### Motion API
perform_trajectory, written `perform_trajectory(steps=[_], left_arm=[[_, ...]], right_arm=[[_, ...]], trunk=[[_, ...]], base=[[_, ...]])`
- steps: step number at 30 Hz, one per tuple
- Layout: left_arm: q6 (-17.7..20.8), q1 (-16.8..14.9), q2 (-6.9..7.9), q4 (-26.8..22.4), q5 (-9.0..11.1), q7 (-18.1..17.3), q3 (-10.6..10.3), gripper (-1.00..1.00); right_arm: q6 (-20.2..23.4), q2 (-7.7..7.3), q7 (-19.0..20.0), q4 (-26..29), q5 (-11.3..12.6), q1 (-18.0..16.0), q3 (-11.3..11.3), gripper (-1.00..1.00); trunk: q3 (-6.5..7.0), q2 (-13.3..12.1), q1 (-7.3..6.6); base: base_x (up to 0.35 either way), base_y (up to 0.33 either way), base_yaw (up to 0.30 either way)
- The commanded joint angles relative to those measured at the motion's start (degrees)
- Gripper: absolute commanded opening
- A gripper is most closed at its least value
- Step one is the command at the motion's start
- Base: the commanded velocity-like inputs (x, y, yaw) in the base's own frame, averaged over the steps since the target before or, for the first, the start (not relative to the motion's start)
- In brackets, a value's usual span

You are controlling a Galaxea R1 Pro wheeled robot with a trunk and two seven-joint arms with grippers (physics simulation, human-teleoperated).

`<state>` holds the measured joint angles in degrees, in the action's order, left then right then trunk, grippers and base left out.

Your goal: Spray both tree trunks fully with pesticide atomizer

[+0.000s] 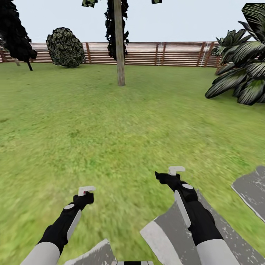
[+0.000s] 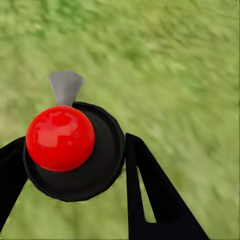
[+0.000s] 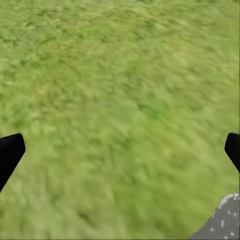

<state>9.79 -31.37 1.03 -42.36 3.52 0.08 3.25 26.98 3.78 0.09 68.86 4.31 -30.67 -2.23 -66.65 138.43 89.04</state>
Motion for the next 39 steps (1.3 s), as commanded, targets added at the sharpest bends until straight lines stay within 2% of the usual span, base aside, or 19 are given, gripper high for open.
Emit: perform_trajectory(steps=[1, 7, 39], left_arm=[[0.02, 0.00, 0.01, 0.00, -0.01, 0.01, 0.00, -1.00], [0.00, 0.00, 0.03, 0.00, -0.01, 0.01, 0.00, -1.00], [-0.03, 0.00, 0.02, 0.08, 0.00, 0.01, 0.00, -1.00]], right_arm=[[0.00, 0.00, 0.00, 0.02, 0.00, 0.00, 0.01, 1.00], [0.00, 0.00, 0.00, 0.04, 0.00, 0.00, 0.02, 1.00], [0.00, 0.00, 0.00, -0.30, 0.00, 0.00, -0.06, 1.00]], trunk=[[0.00, 0.00, 0.00], [0.00, 0.00, 0.00], [0.00, 0.00, 0.00]], base=[[0.338, 0.000, 0.269], [0.338, 0.000, 0.136], [0.338, 0.000, 0.010]])
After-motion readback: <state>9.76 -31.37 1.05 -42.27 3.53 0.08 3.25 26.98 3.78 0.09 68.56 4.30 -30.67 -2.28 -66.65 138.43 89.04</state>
